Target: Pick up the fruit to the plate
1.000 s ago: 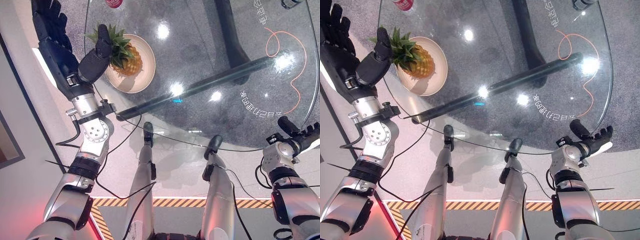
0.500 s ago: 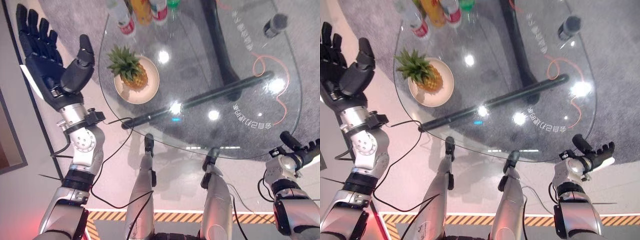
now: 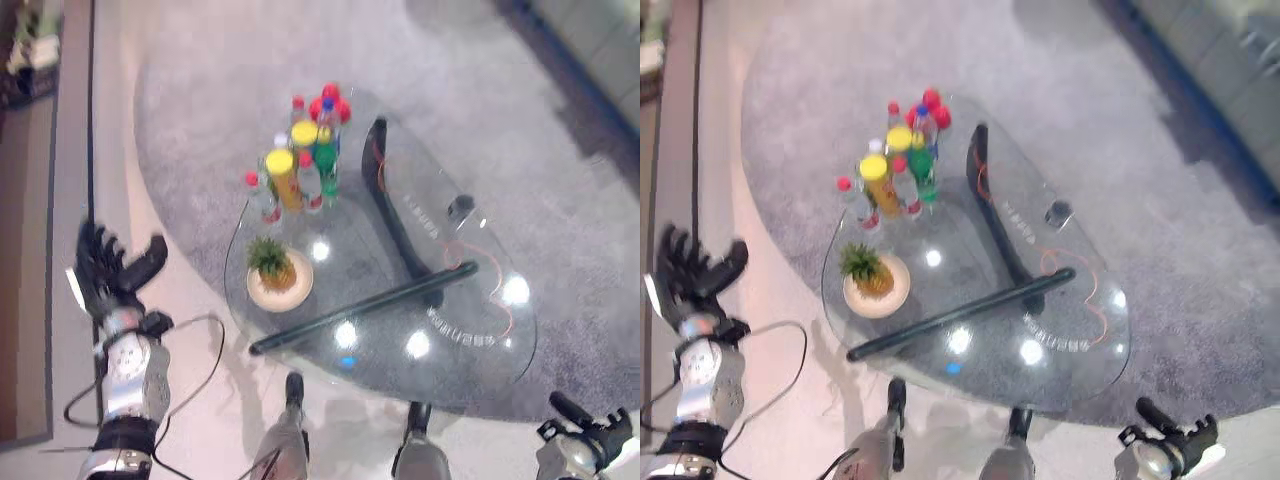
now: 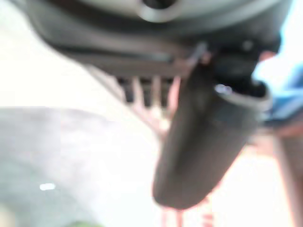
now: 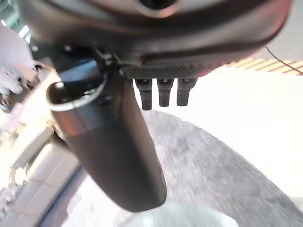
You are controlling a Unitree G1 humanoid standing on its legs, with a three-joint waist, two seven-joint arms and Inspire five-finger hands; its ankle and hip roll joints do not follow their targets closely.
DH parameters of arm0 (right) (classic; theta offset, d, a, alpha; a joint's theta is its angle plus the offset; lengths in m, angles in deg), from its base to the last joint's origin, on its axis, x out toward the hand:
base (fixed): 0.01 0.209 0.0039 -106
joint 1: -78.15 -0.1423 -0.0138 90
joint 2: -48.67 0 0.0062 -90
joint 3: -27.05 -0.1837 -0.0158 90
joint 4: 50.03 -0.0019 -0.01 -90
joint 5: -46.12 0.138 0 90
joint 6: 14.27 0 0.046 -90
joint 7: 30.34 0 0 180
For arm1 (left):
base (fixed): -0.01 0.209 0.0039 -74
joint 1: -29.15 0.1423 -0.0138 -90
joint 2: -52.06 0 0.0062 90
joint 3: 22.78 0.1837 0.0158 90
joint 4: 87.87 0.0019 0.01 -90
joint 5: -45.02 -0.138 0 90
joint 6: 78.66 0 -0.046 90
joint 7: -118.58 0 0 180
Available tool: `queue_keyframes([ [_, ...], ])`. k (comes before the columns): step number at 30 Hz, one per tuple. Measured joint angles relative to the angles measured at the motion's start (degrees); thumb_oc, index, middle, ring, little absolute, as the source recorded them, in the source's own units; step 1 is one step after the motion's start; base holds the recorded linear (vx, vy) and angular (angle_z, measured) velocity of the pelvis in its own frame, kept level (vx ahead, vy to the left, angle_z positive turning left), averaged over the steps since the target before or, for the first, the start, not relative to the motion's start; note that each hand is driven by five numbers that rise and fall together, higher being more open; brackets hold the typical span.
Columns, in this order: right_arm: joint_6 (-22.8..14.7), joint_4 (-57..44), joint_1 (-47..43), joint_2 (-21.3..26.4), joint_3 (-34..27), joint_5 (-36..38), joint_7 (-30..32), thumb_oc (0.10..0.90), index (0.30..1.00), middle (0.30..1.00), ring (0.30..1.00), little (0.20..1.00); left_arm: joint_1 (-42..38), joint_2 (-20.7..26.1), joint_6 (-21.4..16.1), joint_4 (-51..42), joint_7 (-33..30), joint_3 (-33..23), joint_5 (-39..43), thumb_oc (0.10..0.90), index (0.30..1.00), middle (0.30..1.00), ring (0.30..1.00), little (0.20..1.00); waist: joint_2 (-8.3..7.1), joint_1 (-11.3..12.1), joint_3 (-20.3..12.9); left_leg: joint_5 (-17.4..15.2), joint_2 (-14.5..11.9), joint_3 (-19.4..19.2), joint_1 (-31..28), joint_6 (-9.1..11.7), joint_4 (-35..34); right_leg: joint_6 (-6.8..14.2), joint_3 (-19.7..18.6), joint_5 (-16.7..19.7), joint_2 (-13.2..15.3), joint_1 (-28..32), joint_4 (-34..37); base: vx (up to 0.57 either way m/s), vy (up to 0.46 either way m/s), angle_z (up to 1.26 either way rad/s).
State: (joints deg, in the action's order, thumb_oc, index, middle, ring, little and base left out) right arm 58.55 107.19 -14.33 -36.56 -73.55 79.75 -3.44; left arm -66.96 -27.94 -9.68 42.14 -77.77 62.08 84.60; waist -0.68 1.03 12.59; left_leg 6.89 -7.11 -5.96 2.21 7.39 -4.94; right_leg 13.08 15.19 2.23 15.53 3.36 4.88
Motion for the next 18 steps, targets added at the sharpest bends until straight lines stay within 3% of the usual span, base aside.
queue_keyframes([
  [3,1.95,4.34,1.64,-1.56,2.31,-2.3,-3.09,0.8,0.9,0.9,0.9,0.9,2.52,-2.41,2.75,9.67,2.09,0.61,-0.62,0.8,0.9,0.9,0.9,0.9,-1.18,-0.84,-4.54,-0.79,-0.6,-0.44,-1.55,0.26,-0.37,-0.43,-0.11,-0.66,-0.48,1.41,0.01,0.13,0.007,-0.04],
  [7,4.77,6.46,4.33,-2.05,3.6,-5.02,-5.94,0.8,0.9,0.9,0.9,0.9,4.34,-3.18,4.88,19.0,2.67,1.94,-5.92,0.8,0.9,0.9,0.9,0.9,-1.48,-1.35,-6.6,-1.3,-0.82,-1.21,-3.26,0.11,-0.43,-0.81,-0.7,-0.94,-0.51,2.72,0.04,0.09,0.004,-0.07],
  [13,11.3,7.93,7.66,-1.78,6.37,-8.74,-10.06,0.8,0.9,0.9,0.9,0.9,6.1,-3.25,6.96,26.79,6.32,7.01,-17.42,0.8,0.9,0.9,0.9,0.9,0.54,-1.62,-9.31,-1.37,-1.78,-4.25,-4.19,0.21,-0.44,-1.0,-1.59,-0.87,-0.61,2.73,0.35,0.02,0.021,-0.11],
  [18,16.37,10.41,7.67,-1.54,9.1,-11.28,-15.01,0.8,0.9,0.9,0.9,0.9,6.64,-5.28,9.87,29.87,10.67,10.84,-23.51,0.8,0.9,0.9,0.9,0.9,1.57,-2.52,-10.53,-1.34,-1.88,-4.47,-4.21,0.22,-0.43,-0.97,-1.59,-0.9,-0.68,2.55,0.31,0.0,0.005,-0.02],
])
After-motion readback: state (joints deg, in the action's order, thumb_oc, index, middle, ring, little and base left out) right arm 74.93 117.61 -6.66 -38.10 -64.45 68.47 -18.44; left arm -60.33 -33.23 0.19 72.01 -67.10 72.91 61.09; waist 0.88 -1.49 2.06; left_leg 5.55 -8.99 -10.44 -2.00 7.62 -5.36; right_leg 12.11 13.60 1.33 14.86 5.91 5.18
